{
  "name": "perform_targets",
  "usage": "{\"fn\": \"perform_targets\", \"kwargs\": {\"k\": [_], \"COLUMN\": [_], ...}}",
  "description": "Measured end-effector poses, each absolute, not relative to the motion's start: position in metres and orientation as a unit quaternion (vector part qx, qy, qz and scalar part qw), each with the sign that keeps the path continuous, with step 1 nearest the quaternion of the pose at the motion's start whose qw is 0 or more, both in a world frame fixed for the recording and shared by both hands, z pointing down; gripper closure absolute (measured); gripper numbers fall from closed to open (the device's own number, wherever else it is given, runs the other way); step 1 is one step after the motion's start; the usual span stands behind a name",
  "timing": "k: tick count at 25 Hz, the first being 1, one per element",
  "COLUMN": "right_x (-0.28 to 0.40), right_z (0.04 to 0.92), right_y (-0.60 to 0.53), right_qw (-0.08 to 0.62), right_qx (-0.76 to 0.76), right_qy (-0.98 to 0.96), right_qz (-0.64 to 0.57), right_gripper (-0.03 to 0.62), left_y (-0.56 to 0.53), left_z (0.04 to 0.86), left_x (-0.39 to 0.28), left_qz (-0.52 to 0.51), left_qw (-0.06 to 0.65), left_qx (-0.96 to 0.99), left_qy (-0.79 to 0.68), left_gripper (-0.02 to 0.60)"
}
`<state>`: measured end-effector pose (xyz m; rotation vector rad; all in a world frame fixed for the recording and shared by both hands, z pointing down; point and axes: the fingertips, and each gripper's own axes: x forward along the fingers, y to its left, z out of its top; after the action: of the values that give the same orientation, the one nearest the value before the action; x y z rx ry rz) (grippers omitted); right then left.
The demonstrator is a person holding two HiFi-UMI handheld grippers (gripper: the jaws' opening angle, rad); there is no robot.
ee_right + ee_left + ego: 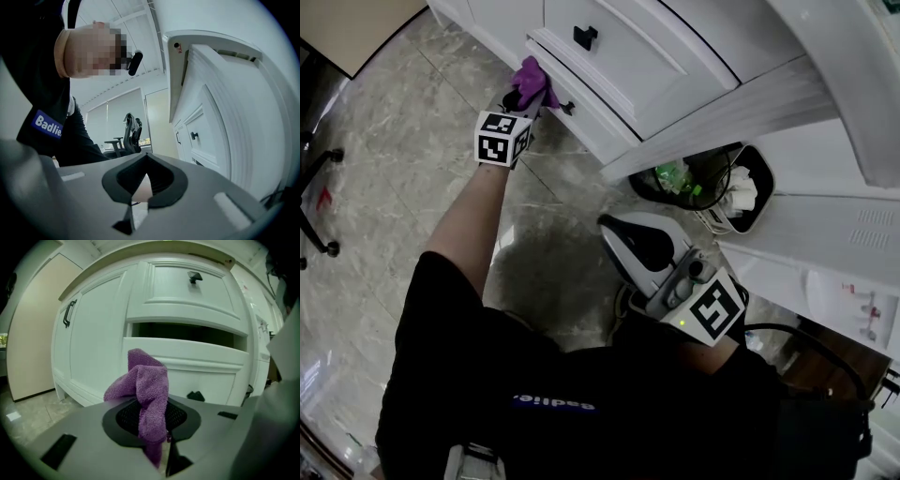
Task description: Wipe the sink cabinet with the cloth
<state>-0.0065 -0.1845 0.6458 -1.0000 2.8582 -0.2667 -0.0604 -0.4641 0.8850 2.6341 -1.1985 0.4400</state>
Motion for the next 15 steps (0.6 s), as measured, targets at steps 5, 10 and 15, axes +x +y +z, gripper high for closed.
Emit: {"fn": "perform_targets", "kwargs": {"k": [5, 10, 15], "right_x": [-0.012, -0.016, -0.014], "right_z": [0.646, 0.648, 0.649], "right_y": [-0.187, -0.189, -0.191], "right_qw": [0.048, 0.049, 0.053], "right_qx": [-0.324, -0.316, -0.32], "right_qy": [0.941, 0.943, 0.941], "right_qz": [-0.083, -0.094, -0.098], "right_gripper": [0.597, 0.597, 0.597], "left_y": [-0.41, -0.378, -0.346], "left_z": [0.895, 0.898, 0.899], "left_x": [-0.026, -0.009, 0.032], "left_qz": [0.123, 0.109, 0.107], "left_qw": [0.126, 0.139, 0.146], "left_qx": [0.908, 0.91, 0.926], "left_qy": [-0.38, -0.376, -0.331], "left_gripper": [0.497, 0.497, 0.497]}}
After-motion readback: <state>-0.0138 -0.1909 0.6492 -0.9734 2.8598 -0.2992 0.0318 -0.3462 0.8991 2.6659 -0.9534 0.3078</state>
